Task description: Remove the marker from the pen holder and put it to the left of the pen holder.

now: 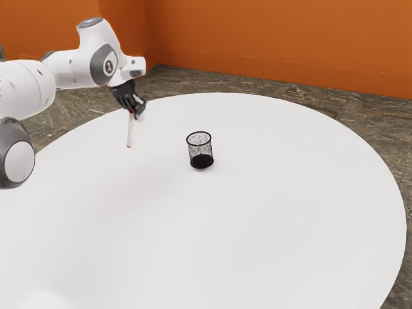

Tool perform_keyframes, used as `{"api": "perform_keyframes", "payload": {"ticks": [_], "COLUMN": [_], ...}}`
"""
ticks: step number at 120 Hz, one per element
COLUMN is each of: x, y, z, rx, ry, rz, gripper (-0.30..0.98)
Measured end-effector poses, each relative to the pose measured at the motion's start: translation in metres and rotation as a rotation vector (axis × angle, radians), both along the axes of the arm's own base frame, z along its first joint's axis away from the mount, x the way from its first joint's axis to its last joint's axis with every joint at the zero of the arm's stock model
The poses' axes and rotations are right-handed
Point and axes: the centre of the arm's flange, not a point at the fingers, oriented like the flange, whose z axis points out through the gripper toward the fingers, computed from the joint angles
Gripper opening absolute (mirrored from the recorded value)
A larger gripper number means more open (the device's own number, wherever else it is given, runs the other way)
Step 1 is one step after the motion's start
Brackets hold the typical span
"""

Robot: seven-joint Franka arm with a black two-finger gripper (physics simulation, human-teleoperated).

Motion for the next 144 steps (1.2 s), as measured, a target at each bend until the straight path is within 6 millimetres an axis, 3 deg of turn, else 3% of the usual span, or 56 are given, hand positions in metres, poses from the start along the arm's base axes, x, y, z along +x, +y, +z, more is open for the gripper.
{"api": "perform_keyframes", "payload": {"ticks": [12,31,53,94,122,144], "x": [-0.01,-0.027,-0.046,-0.059,-0.06,-0.059], "y": [0.015,0.031,0.038,0.037,0.036,0.036], "z": [-0.03,-0.099,-0.136,-0.16,-0.16,-0.157], "rx": [0.018,0.008,-0.011,-0.016,-0.026,-0.026], "ry": [0.15,0.394,0.562,0.682,0.688,0.679], "rz": [0.002,0.004,0.008,0.007,0.007,0.005], "gripper": [-0.06,-0.06,-0.07,-0.06,0.37,0.55]}}
